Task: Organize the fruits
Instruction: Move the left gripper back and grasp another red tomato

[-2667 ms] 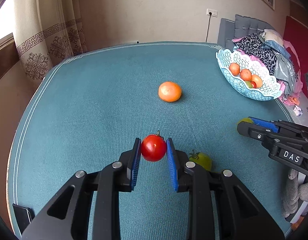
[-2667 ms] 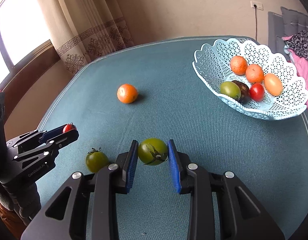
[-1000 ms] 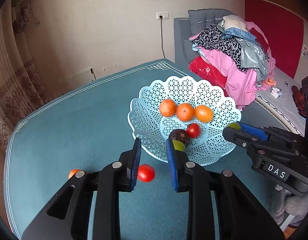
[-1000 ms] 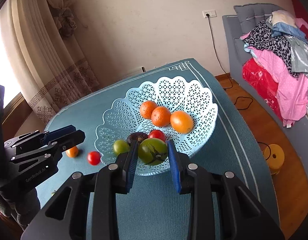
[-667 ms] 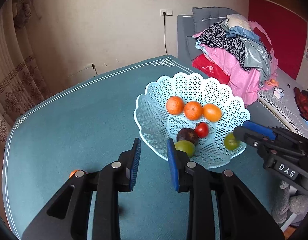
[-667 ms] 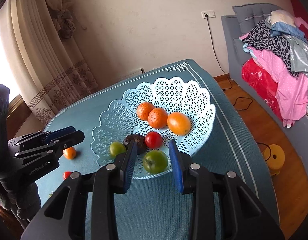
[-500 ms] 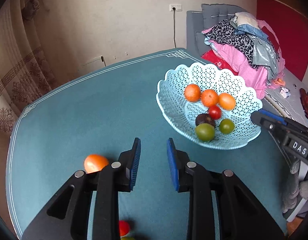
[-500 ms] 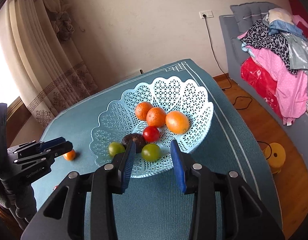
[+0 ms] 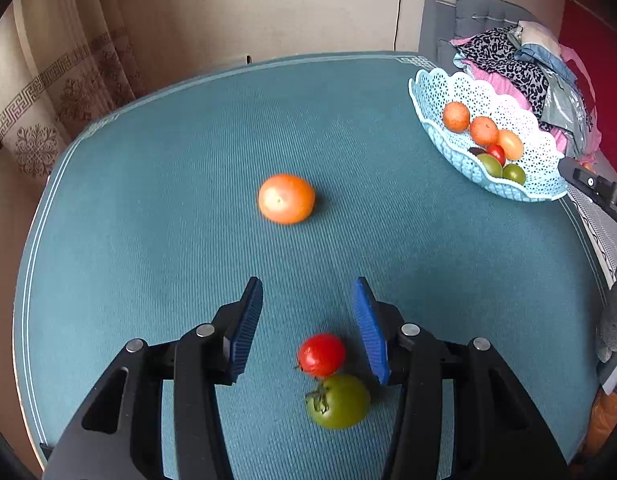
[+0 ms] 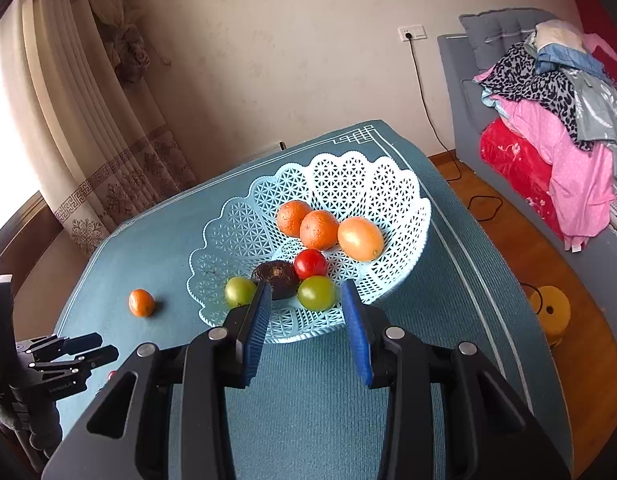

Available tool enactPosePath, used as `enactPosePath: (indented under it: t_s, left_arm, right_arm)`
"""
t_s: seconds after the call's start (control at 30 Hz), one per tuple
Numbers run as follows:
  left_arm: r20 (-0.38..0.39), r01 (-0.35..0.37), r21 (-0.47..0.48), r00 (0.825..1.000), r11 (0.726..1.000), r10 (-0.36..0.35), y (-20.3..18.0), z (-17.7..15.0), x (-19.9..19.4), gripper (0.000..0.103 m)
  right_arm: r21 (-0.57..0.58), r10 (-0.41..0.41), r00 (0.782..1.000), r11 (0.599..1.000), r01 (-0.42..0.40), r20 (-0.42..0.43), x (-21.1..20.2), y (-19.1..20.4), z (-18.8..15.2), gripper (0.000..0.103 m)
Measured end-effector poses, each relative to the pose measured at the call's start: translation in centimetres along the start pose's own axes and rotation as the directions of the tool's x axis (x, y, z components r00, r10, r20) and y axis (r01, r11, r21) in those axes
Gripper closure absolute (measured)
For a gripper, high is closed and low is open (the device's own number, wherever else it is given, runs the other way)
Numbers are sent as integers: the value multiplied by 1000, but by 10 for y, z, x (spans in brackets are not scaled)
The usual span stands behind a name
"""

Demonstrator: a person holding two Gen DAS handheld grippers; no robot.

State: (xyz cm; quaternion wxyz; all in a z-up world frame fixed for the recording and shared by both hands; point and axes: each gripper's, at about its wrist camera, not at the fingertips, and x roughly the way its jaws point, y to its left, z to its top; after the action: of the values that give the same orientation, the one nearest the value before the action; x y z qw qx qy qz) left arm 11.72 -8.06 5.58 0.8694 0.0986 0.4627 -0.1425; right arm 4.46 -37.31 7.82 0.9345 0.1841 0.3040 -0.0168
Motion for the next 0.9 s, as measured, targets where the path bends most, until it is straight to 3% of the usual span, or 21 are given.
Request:
enactPosePath:
  t_s: [0.17, 0.47, 0.53, 0.67, 0.9]
  left_arm:
    - [-87, 36, -58, 995, 998, -41, 4, -16, 7, 55]
    - [-126, 45, -70, 991, 997, -54, -1, -22, 23, 55]
    - [-123, 31, -60, 992, 998, -38, -3, -22, 24, 57]
    - [-120, 25, -68, 992, 997, -33, -1, -19, 23, 75]
    - [-103, 18, -56, 994, 998, -24, -5, -17, 19, 75]
  right_arm:
    - [5, -3, 1000, 1000, 3, 2, -2, 1, -1, 66]
    - [5, -2, 1000, 1000, 2, 1, -4, 4, -3, 66]
    - [11, -4, 1000, 1000, 4, 2, -4, 2, -3, 66]
    - [17, -3, 1000, 1000, 3, 2, -3, 1, -3, 66]
    - [32, -4, 1000, 999, 4, 6, -2, -4, -2, 66]
